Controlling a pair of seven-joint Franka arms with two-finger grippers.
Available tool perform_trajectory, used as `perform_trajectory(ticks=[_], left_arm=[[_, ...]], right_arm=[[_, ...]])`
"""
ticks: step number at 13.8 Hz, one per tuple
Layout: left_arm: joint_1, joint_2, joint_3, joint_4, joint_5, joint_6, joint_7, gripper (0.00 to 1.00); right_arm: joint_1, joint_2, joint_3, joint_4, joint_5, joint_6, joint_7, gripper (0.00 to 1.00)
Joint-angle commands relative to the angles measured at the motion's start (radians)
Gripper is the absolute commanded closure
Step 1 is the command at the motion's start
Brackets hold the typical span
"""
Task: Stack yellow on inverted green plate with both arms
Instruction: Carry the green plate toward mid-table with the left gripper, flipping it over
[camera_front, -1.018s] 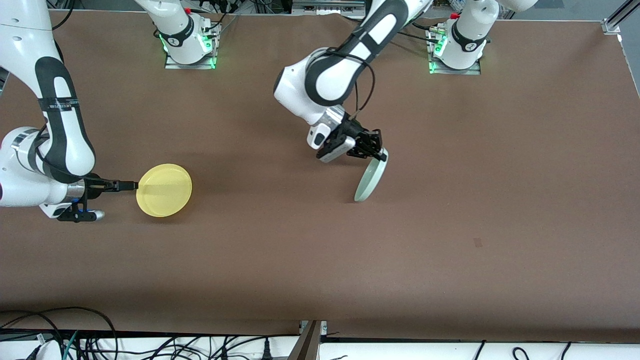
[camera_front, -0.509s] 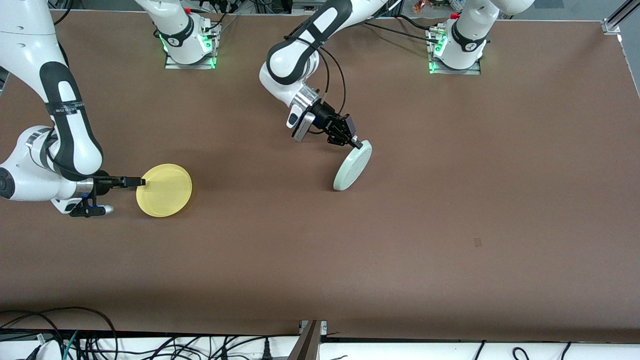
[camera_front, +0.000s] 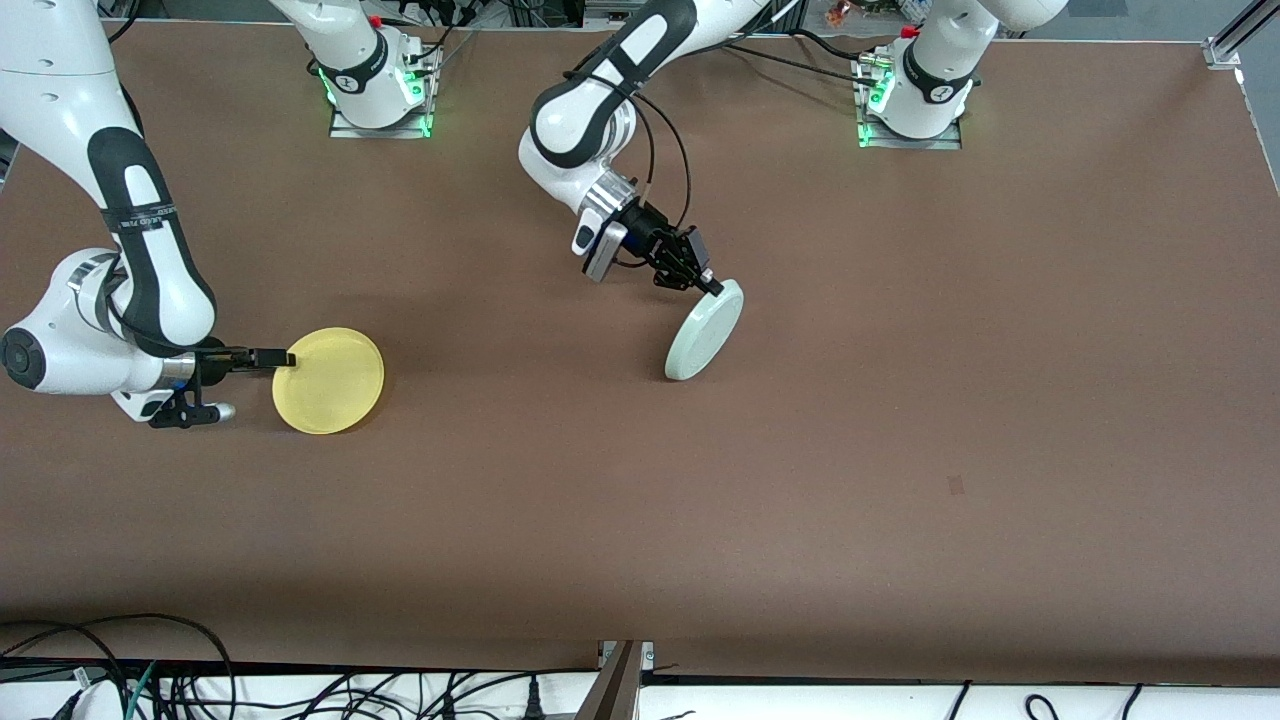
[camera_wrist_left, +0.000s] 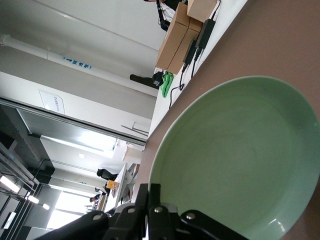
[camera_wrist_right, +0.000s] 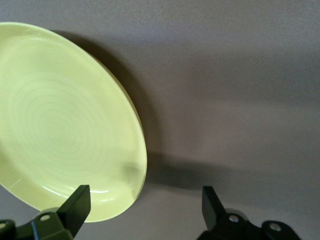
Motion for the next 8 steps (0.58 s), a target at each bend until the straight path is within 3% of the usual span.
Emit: perform_trajectory(ticks=[1, 5, 8], left_arm=[[-0.021, 0.029, 0.013, 0.033, 0.008, -0.075, -0.016, 1.0], [-0.018, 0.057, 0.048, 0.033, 0.013, -0.072, -0.04, 1.0], [-0.018, 0.067, 0.067, 0.034, 0.022, -0.063, -0.039, 1.0]], right_arm=[[-0.013, -0.003, 0.008, -0.019, 0.026, 0.026, -0.029, 0.03], [-0.008, 0.01, 0.012, -0.019, 0.044, 0.049, -0.03, 0.04], [-0.005, 0.007, 0.012, -0.014, 0.044, 0.037, -0.03, 0.67]])
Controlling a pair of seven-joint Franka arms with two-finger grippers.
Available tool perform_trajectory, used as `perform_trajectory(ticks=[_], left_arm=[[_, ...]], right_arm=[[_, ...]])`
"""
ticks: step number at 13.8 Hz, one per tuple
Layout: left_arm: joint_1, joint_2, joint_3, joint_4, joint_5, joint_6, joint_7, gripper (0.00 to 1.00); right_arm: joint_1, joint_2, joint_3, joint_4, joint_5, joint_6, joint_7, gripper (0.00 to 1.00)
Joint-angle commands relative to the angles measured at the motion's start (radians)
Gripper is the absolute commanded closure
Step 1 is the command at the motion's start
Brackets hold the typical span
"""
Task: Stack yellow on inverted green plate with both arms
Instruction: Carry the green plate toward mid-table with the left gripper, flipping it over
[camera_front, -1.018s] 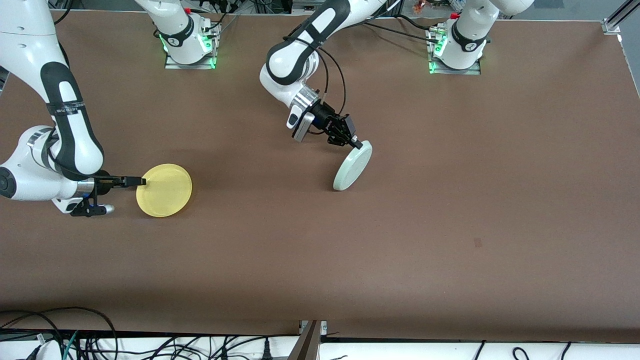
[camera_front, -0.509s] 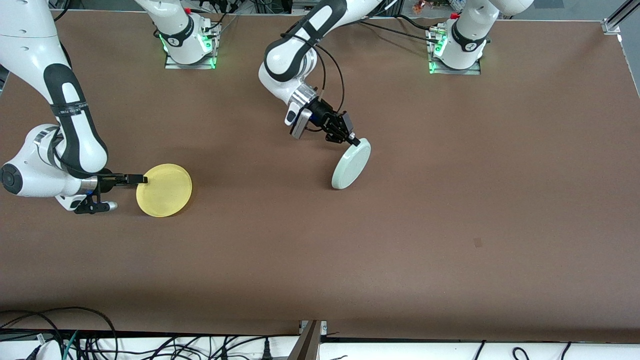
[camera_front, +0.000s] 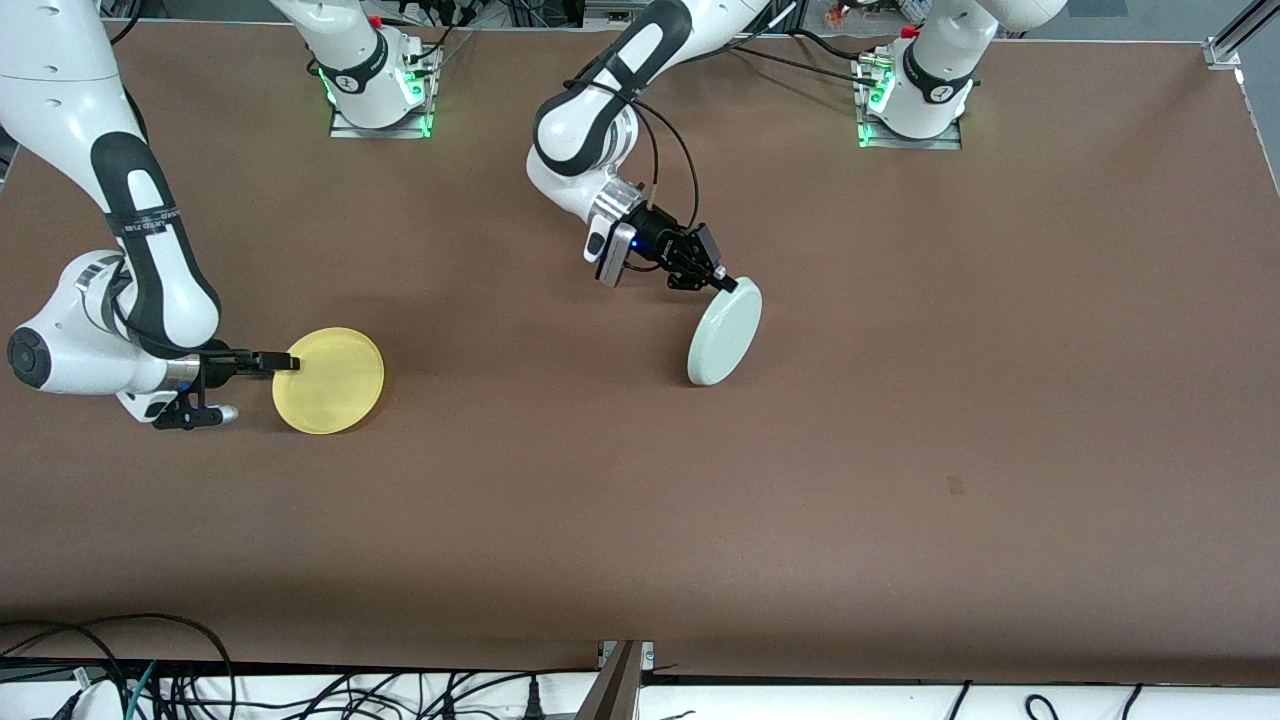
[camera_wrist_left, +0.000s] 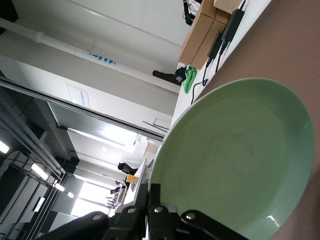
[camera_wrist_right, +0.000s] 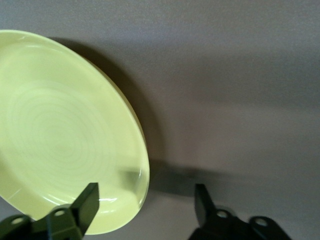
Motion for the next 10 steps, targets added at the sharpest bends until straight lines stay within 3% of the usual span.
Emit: perform_trajectory(ticks=[1, 2, 7, 8, 9, 10], left_arm=[[-0.006, 0.037, 0.012, 0.036, 0.043, -0.009, -0.004, 1.0], [-0.007, 0.046, 0.012, 0.045, 0.047, -0.009, -0.004, 1.0], [-0.015, 0.091, 0.009, 0.11, 0.045, 0.011, 0.009, 1.0], [-0.017, 0.091, 0.008, 0.11, 0.045, 0.019, 0.012, 0.9], [-0.017, 0.091, 0.005, 0.11, 0.044, 0.019, 0.013, 0.53], [-0.017, 0.091, 0.0, 0.113, 0.039, 0.022, 0.011, 0.09]], right_arm=[[-0.001, -0.009, 0.008, -0.007, 0.02, 0.005, -0.035, 0.86], [-0.001, -0.01, 0.008, -0.007, 0.02, 0.004, -0.055, 0.98], [0.013, -0.009, 0.01, 0.001, 0.02, 0.004, -0.055, 1.0], [0.019, -0.009, 0.011, 0.002, 0.02, 0.004, -0.055, 1.0], [0.028, -0.01, 0.011, 0.004, 0.02, 0.004, -0.058, 1.0], [0.036, -0.013, 0.011, 0.011, 0.02, 0.002, -0.046, 1.0]])
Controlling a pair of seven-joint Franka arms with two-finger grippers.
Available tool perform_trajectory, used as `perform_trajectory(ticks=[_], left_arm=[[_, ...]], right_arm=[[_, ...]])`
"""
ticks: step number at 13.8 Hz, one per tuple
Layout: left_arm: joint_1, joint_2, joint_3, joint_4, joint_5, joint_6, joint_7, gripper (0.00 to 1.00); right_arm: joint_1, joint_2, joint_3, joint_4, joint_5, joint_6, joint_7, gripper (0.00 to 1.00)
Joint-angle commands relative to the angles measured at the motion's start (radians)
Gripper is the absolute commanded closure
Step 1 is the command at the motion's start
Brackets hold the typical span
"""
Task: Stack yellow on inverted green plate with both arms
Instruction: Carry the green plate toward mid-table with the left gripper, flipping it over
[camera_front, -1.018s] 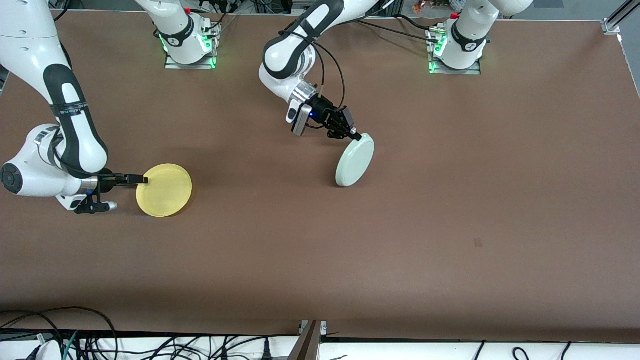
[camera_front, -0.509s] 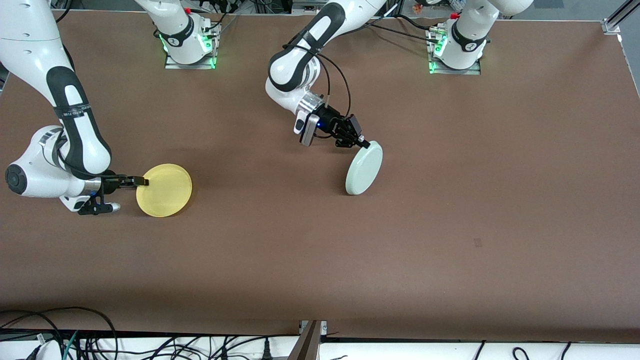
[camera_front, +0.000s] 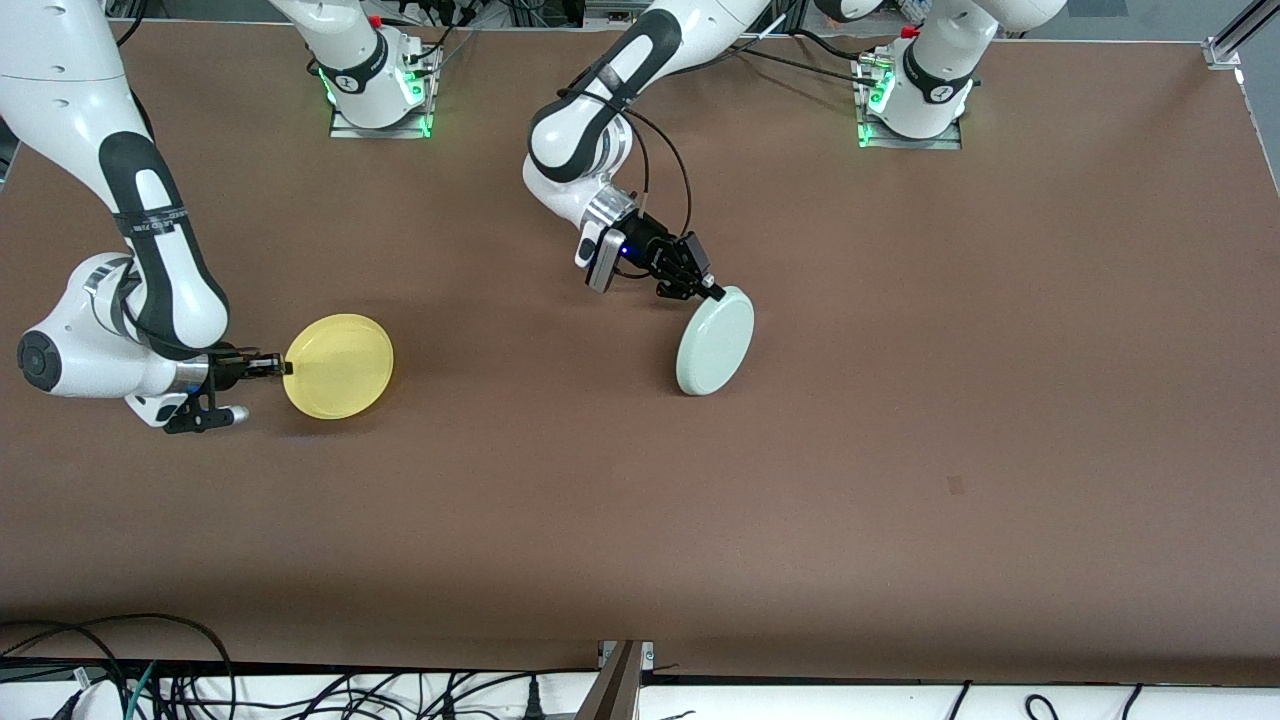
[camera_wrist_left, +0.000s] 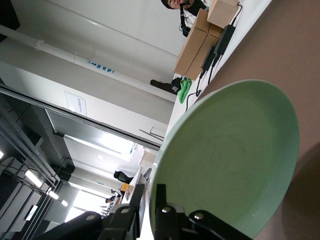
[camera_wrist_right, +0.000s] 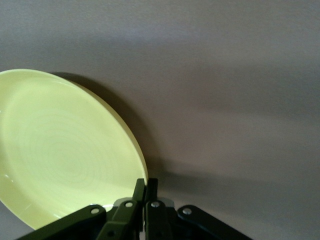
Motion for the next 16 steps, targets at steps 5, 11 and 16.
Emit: perform_trajectory(ticks=[5, 11, 16], left_arm=[[0.006, 0.016, -0.032, 0.061, -0.07, 0.113, -0.002, 0.0], [0.036, 0.008, -0.03, 0.19, -0.335, 0.184, -0.055, 0.0], [0.099, -0.007, -0.027, 0.265, -0.535, 0.287, -0.083, 0.0]], right_arm=[[0.019, -0.013, 0.004, 0.071, 0.017, -0.019, -0.025, 1.0], [0.023, -0.011, 0.022, 0.274, 0.02, -0.204, -0.056, 1.0], [0.022, -0.011, 0.047, 0.361, 0.021, -0.282, -0.047, 1.0]])
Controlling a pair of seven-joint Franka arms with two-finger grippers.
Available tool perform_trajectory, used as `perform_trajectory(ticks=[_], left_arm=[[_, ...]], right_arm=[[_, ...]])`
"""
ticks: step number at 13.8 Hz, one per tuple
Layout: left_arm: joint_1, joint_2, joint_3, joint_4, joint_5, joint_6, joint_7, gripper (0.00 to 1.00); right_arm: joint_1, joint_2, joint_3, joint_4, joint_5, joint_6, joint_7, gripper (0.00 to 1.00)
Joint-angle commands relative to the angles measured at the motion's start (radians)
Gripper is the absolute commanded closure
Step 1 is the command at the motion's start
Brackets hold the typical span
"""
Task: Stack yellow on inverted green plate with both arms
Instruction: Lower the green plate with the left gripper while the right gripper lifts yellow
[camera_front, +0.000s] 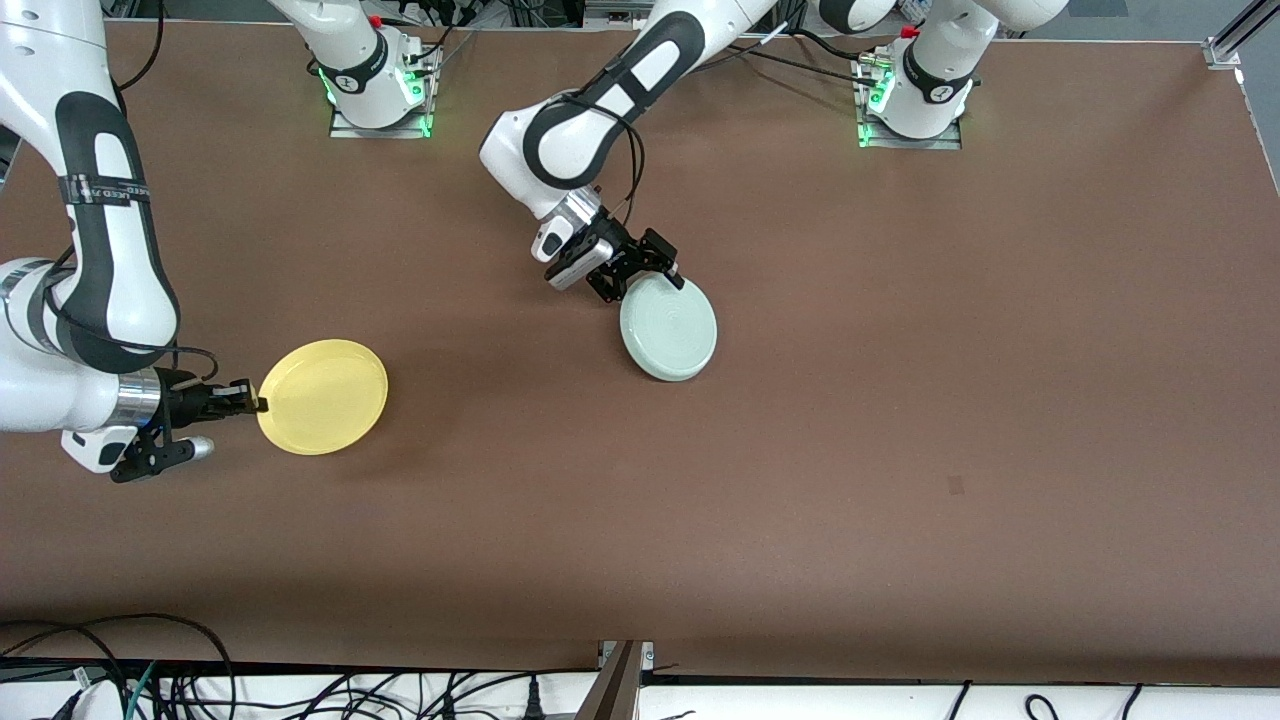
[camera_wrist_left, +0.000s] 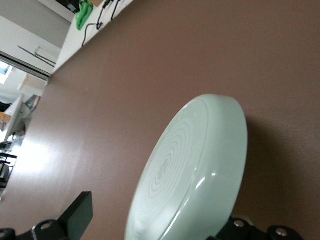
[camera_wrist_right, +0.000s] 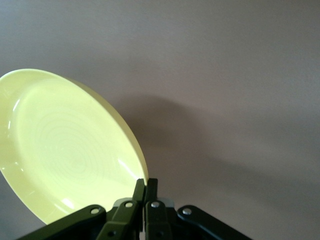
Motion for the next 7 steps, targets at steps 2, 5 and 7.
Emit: perform_trajectory(ticks=[2, 5, 7], left_arm=[[0.034, -0.014, -0.005, 0.086, -0.145, 0.036, -0.043, 0.0], [0.06, -0.014, -0.002, 0.088, -0.248, 0.191, -0.157, 0.0], [0.084, -0.014, -0.007, 0.088, -0.289, 0.258, -0.174, 0.0]], right_arm=[[-0.003, 0.001, 0.005, 0.027, 0.025, -0.046, -0.009, 1.0], [-0.003, 0.001, 0.022, 0.049, 0.027, -0.048, -0.009, 1.0], [-0.003, 0.001, 0.022, 0.07, 0.031, -0.051, -0.009, 1.0]])
